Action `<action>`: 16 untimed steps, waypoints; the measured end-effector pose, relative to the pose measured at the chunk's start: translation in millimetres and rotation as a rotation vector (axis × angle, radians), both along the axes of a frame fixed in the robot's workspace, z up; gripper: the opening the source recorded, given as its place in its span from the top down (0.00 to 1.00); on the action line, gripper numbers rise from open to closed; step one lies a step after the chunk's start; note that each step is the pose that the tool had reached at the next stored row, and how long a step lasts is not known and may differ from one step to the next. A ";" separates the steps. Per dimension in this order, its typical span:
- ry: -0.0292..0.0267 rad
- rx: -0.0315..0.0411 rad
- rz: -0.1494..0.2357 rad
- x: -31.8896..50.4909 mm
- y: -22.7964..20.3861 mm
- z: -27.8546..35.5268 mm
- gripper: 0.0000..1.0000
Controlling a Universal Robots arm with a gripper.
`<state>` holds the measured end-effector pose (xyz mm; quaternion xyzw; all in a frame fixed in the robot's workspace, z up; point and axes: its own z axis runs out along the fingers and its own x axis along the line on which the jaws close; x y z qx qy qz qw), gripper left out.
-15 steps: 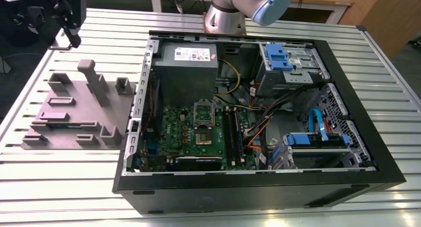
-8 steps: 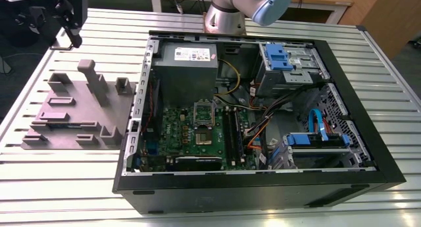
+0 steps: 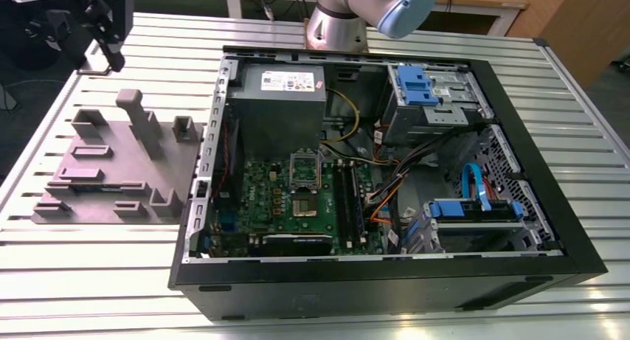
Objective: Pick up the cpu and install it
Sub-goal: 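Pick up the cpu and move it towards the insertion slot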
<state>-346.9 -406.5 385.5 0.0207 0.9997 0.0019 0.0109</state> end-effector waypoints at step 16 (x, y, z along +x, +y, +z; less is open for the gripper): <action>0.0001 -0.0001 0.000 3.8 0.0 0.1 0.53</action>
